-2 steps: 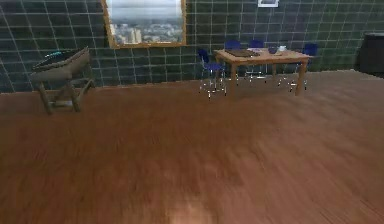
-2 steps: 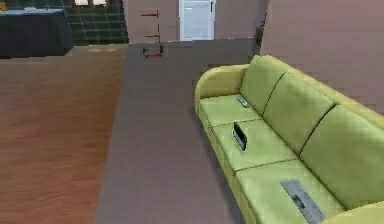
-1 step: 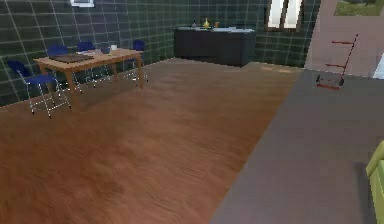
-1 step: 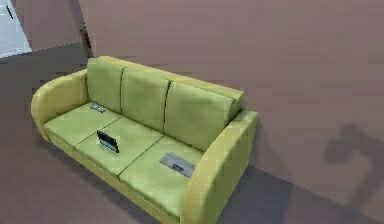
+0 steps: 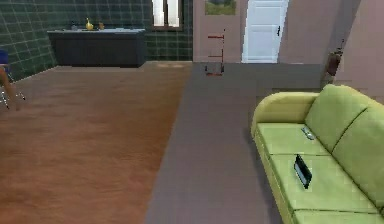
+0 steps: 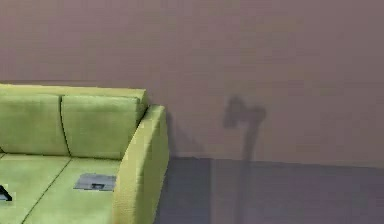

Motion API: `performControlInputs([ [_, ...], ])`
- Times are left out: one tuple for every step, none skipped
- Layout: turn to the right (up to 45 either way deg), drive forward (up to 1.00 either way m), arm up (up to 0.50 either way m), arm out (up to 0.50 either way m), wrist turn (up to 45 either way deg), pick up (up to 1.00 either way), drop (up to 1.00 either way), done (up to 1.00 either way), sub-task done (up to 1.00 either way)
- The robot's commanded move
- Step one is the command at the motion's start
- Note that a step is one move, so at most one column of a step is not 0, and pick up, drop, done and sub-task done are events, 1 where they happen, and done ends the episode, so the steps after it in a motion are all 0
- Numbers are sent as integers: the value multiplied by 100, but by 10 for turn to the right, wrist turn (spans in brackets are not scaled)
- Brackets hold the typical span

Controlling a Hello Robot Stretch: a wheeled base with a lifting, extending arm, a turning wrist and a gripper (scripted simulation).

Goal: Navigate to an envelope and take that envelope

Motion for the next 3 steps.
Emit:
performControlInputs([
  [0,35,0,0,0,0,0,0,0],
  [-390,0,0,0,0,0,0,0,0],
  [450,0,0,0,0,0,0,0,0],
])
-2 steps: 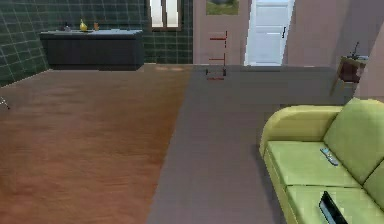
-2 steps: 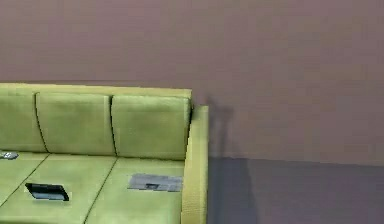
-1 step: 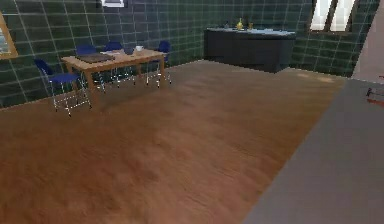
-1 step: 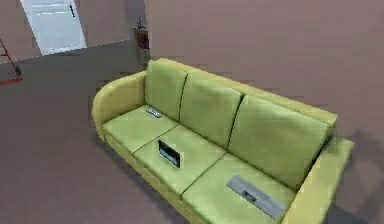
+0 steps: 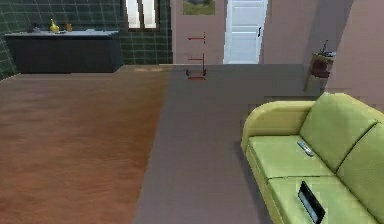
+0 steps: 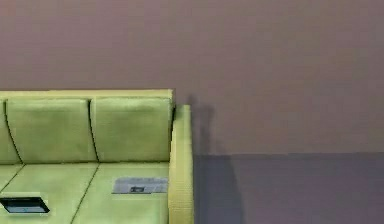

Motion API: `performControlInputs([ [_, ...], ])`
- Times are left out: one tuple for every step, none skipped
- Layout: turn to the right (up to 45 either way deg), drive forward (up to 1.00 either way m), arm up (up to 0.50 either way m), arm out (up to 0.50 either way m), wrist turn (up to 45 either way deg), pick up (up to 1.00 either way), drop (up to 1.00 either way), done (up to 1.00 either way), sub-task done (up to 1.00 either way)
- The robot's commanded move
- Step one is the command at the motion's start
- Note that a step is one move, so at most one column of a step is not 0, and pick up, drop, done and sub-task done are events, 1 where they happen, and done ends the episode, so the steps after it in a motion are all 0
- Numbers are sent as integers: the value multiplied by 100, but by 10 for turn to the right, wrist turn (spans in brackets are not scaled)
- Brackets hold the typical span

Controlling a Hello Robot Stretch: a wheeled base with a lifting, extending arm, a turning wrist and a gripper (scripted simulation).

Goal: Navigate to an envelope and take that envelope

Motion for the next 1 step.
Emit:
performControlInputs([
  [90,0,0,0,0,0,0,0,0],
])
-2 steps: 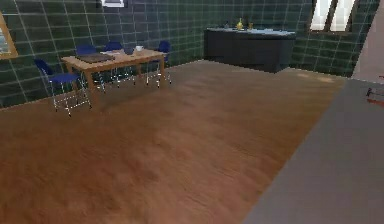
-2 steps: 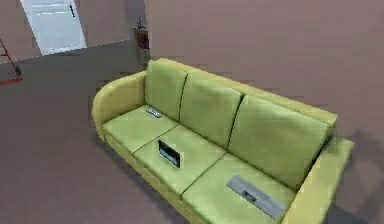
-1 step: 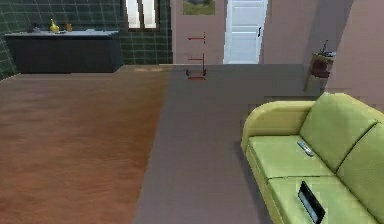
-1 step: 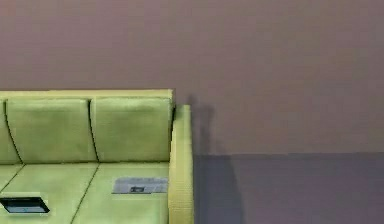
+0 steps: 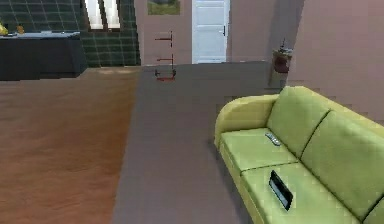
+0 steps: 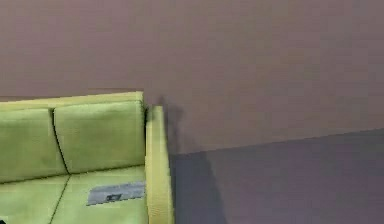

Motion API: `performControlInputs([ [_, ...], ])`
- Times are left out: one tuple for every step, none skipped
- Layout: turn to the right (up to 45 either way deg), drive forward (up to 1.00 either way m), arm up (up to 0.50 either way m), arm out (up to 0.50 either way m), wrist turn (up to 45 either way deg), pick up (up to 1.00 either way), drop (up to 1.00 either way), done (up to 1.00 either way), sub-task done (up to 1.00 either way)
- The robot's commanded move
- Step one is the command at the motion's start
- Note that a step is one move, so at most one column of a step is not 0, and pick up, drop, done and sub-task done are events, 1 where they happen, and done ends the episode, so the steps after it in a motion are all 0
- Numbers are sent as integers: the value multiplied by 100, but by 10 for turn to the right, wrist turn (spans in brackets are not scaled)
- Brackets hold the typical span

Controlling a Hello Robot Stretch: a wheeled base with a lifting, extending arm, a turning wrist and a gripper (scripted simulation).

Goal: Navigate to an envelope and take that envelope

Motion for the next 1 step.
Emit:
performControlInputs([
  [0,65,0,0,0,0,0,0,0],
])
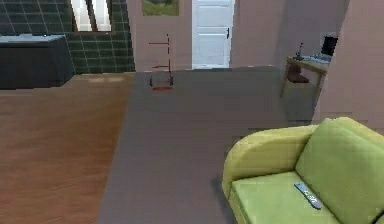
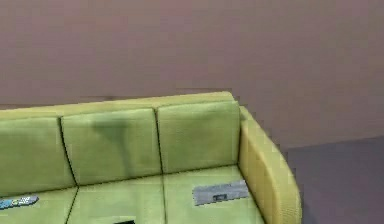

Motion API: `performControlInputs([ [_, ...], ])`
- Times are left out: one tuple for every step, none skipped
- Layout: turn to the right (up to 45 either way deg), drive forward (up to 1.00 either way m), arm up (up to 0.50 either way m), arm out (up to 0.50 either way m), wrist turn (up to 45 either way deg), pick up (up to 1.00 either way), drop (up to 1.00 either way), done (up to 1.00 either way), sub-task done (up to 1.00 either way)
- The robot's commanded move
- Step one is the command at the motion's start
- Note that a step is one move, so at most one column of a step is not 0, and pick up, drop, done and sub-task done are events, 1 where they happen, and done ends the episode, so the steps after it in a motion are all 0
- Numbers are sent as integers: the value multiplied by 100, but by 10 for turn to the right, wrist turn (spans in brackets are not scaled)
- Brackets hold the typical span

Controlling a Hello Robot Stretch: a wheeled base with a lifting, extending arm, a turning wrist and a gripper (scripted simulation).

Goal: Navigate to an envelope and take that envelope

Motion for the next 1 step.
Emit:
performControlInputs([
  [-270,0,0,0,0,0,0,0,0],
])
